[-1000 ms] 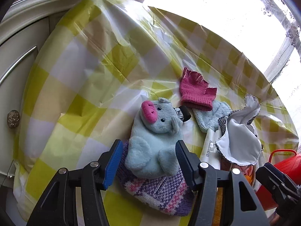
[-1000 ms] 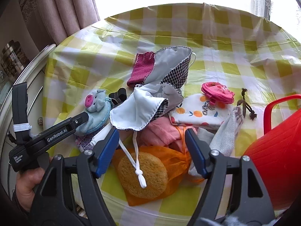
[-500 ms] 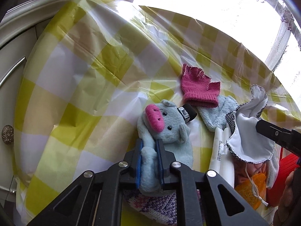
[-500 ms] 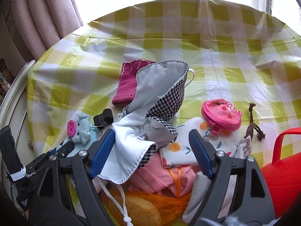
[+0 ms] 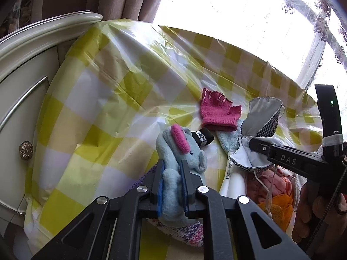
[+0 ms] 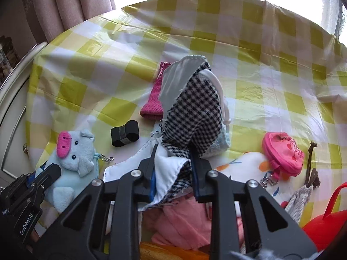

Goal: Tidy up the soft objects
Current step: 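Grasp the light blue elephant plush with the left tool while the right tool grasps the checked cloth, then carry the plush and checked cloth into the purple box and open both tools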

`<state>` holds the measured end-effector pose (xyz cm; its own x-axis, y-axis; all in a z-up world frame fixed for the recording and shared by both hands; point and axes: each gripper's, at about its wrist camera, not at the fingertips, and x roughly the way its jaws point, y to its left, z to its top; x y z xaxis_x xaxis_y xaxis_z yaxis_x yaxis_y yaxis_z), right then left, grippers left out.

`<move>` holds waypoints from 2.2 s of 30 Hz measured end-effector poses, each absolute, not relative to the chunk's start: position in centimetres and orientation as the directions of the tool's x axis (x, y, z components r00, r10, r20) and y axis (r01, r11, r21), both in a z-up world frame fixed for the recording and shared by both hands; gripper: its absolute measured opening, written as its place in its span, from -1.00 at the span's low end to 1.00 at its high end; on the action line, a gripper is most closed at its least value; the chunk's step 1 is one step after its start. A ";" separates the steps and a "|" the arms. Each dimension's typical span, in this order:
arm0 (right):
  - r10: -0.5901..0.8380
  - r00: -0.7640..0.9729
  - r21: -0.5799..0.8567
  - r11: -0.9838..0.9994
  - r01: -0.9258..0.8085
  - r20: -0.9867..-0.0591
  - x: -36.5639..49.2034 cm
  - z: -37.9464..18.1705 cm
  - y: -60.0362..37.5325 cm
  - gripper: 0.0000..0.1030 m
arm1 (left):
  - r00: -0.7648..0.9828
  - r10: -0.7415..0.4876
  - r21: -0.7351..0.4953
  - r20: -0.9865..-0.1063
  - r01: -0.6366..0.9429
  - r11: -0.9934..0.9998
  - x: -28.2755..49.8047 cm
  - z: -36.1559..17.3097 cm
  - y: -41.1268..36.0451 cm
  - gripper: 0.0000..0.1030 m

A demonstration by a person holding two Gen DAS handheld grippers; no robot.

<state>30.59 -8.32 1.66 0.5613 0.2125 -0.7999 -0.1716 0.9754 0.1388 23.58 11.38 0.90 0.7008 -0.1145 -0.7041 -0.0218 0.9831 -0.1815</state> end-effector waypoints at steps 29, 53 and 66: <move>0.228 0.707 0.158 0.974 -0.164 -0.670 17.9 10.7 -10.9 -0.60 | 0.766 -0.173 -0.247 -0.619 0.020 0.969 14.8 6.0 9.9 -0.72; 0.175 0.613 0.170 0.983 -0.067 -0.770 1.8 8.1 -21.6 -0.60 | 0.631 -0.447 -0.378 -0.634 0.251 0.891 4.9 6.9 1.6 -0.72; -0.088 0.584 0.069 0.968 0.241 -0.807 -6.4 8.1 -35.1 -0.59 | 0.365 -0.697 -0.493 -0.617 0.511 0.704 1.6 6.5 -12.4 -0.72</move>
<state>-6.38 -35.08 8.11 0.5839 -0.0877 -0.8070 0.2407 0.9681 0.0689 1.57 -12.39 6.49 0.3646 -0.6971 -0.6174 0.5108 0.7041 -0.4933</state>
